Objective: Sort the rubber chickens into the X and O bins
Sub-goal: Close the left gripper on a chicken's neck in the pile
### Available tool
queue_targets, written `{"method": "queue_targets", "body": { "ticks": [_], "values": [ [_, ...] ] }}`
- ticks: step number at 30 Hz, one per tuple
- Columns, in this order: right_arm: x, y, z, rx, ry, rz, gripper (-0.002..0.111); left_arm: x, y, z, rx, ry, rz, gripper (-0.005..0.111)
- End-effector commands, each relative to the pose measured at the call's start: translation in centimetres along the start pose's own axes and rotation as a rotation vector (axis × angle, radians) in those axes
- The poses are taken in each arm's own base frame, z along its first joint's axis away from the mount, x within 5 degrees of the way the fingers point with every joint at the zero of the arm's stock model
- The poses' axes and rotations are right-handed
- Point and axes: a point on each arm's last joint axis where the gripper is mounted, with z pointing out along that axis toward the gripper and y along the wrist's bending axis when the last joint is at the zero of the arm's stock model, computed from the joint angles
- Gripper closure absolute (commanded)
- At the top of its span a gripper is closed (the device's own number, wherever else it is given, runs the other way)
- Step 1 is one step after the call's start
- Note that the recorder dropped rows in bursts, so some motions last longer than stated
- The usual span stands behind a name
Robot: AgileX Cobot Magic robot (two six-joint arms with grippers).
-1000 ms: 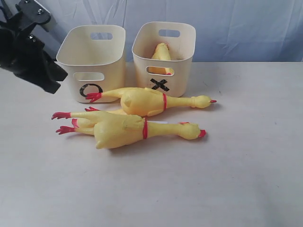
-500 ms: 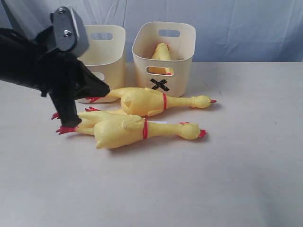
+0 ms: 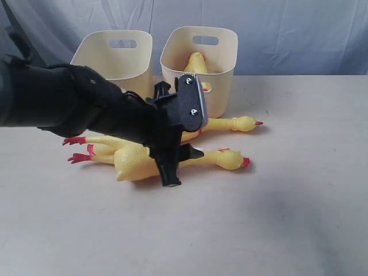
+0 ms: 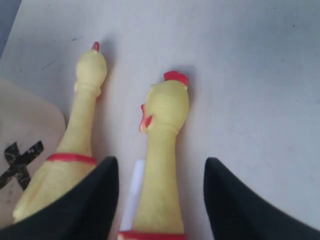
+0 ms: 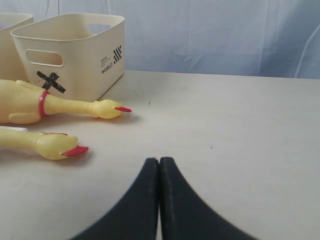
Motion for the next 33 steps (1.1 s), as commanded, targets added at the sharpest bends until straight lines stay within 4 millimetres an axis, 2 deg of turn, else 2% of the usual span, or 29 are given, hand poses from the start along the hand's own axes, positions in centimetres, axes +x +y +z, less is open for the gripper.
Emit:
{"method": "queue_targets", "body": {
  "ticks": [1,6,12,15,24,33],
  "values": [
    [-0.2,0.0,-0.1,-0.003,-0.015,-0.003,0.109,-0.9,0.4,3.3,0.008,-0.017,-0.031,0.056],
    [-0.2,0.0,-0.1,-0.003,-0.015,-0.003,0.109,-1.1,0.4,6.8,0.041,-0.019,-0.021,0.056],
    [-0.2,0.0,-0.1,-0.003,-0.015,-0.003,0.109,-0.3,0.6,9.4,0.018,0.033,0.085,0.056],
    [-0.2,0.0,-0.1,-0.003,-0.015,-0.003,0.109,0.4,0.9,9.9,-0.037,0.071,0.083,0.056],
    [-0.2,0.0,-0.1,-0.003,-0.015,-0.003,0.109,2.1,0.2,11.6,-0.018,0.117,0.069,0.056],
    [-0.2,0.0,-0.1,-0.003,-0.015,-0.003,0.109,2.4,0.4,11.7,-0.043,0.133,0.072,0.056]
  ]
}}
